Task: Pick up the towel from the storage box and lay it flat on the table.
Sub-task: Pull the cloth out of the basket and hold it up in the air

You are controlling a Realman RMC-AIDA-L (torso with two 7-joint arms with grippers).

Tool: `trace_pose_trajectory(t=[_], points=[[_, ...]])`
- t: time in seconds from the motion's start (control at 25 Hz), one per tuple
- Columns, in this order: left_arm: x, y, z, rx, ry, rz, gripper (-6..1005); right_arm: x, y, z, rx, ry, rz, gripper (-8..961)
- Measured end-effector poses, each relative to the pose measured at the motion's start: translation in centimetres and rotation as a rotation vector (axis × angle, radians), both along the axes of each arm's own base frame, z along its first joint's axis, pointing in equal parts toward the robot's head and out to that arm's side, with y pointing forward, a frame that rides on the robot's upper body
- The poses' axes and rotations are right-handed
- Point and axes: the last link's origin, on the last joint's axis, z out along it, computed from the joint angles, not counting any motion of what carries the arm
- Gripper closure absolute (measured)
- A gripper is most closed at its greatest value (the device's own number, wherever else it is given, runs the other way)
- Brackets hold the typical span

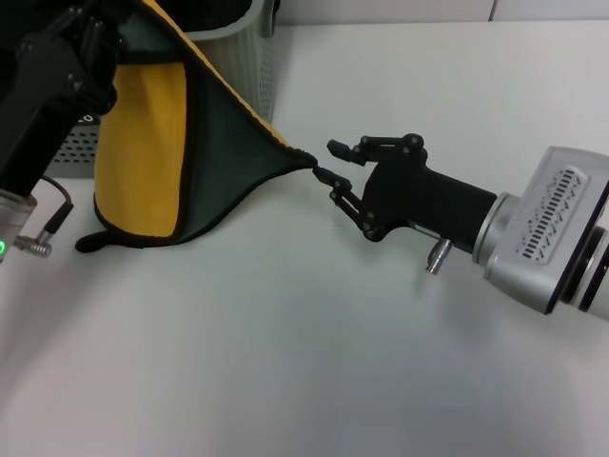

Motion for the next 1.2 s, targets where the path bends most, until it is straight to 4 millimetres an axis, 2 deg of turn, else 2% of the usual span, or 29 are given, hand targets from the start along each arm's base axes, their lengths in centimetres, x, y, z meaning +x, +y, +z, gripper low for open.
trace_pose_trajectory(t=[0.08,0.2,0.44,1.2], points=[[0.1,0.0,0.0,-0.001,0.0,-0.003,975,0.0,0.1,0.0,-0.003,-0.001,0.005,516],[0.2,0.1,-0.2,-0.008,0.003,-0.009,975,-0.2,0.3,-0.2,-0.011,-0.004,0.02,749],[0.4,0.0,-0.5,-0.028,0.011,-0.024,973,-0.7,0.8,-0.3,-0.019,-0.008,0.033,804],[0.7,-0.3,-0.5,-0.029,0.006,-0.045,969,-1.1,0.7,-1.6,-0.082,-0.036,0.042,797]])
